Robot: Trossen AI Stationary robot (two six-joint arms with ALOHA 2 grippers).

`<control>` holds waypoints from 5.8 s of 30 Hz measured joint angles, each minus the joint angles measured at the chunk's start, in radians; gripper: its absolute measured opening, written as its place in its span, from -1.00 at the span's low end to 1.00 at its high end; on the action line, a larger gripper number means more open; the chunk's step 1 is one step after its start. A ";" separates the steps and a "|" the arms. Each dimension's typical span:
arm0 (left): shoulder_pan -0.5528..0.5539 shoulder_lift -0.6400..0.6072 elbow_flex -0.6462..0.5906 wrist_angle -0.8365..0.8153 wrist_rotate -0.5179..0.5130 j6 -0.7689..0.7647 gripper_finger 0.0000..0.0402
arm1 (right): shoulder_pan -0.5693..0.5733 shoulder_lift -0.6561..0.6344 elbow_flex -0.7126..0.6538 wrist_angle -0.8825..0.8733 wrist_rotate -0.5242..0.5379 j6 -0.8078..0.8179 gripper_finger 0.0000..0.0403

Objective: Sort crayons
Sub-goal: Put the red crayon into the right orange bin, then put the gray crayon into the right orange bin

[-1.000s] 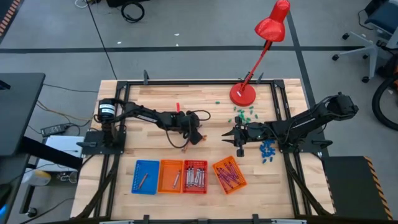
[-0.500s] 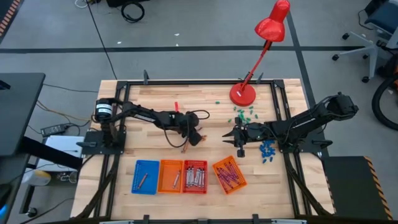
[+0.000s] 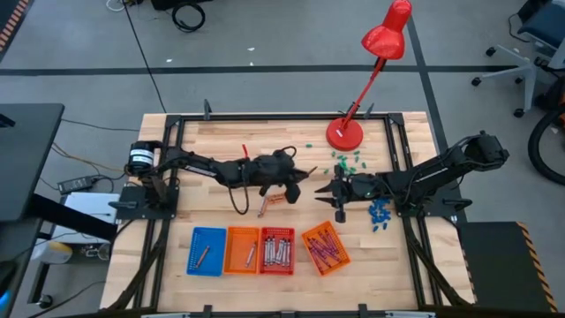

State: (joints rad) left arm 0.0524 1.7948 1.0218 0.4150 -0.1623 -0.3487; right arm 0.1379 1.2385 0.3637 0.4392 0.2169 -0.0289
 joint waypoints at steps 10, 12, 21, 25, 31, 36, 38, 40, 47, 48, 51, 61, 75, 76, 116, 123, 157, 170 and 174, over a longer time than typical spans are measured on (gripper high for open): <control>-0.033 -0.001 0.001 0.277 -0.001 0.202 -0.84 | -0.002 0.000 0.000 0.134 0.079 0.058 -0.32; -0.045 -0.001 0.001 0.301 -0.002 0.237 -0.84 | -0.003 0.000 0.000 0.155 0.128 0.078 -0.27; -0.094 -0.001 0.001 0.385 -0.002 0.337 -0.84 | -0.003 0.000 0.000 0.327 0.108 0.079 -0.19; -0.098 -0.001 0.001 0.406 -0.002 0.345 -0.84 | -0.003 0.001 0.001 0.374 0.017 0.057 -0.19; -0.097 -0.001 0.001 0.405 -0.001 0.345 -0.84 | -0.003 0.001 0.001 0.421 -0.026 0.060 -0.21; -0.097 -0.001 0.001 0.405 -0.001 0.345 -0.84 | -0.003 0.001 0.001 0.454 -0.004 0.054 -0.26; -0.097 -0.001 0.001 0.405 -0.001 0.345 -0.84 | -0.003 0.001 0.002 0.460 -0.003 0.053 -0.31; -0.097 -0.001 0.001 0.405 -0.002 0.345 -0.84 | -0.003 0.001 0.002 0.459 0.001 0.052 -0.40; -0.098 -0.002 0.001 0.400 0.000 0.343 -0.83 | -0.003 0.000 0.002 0.443 0.023 0.054 -0.80; -0.098 -0.002 0.001 0.397 0.000 0.341 -0.82 | -0.003 0.000 0.002 0.435 0.025 0.055 -0.84; -0.098 -0.002 0.001 0.386 0.000 0.337 -0.77 | -0.003 0.000 0.002 0.414 0.025 0.054 -0.87; -0.097 -0.018 0.003 0.372 -0.003 0.362 -0.33 | -0.003 0.001 0.002 0.366 0.052 0.052 -0.78; -0.114 -0.232 0.002 -0.296 -0.022 0.375 -0.15 | 0.143 0.003 0.179 -0.230 -0.011 0.476 -0.79; -0.123 -0.232 0.002 -0.325 -0.040 0.367 -0.15 | 0.166 0.003 0.207 -0.297 -0.014 0.516 -0.79; -0.357 -0.224 0.002 -0.551 -0.211 0.288 -0.15 | 0.378 0.258 0.557 -0.907 -0.068 1.061 -0.28; -0.253 -0.157 0.003 -0.583 -0.177 0.189 -0.15 | 0.359 0.129 0.521 -0.942 0.203 0.850 -0.28; -0.157 -0.028 0.002 -0.892 -0.084 -0.276 -0.15 | 0.220 0.035 0.145 -0.304 0.331 0.298 -0.29; -0.154 -0.026 0.002 -0.918 -0.087 -0.307 -0.15 | 0.210 0.035 0.145 -0.296 0.329 0.235 -0.29; -0.154 -0.026 0.002 -0.908 -0.087 -0.316 -0.15 | 0.195 0.035 0.145 -0.291 0.329 0.226 -0.29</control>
State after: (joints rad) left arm -0.1013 1.7683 1.0237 -0.4935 -0.2493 -0.6645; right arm 0.3331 1.2739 0.5083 0.1484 0.5461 0.1973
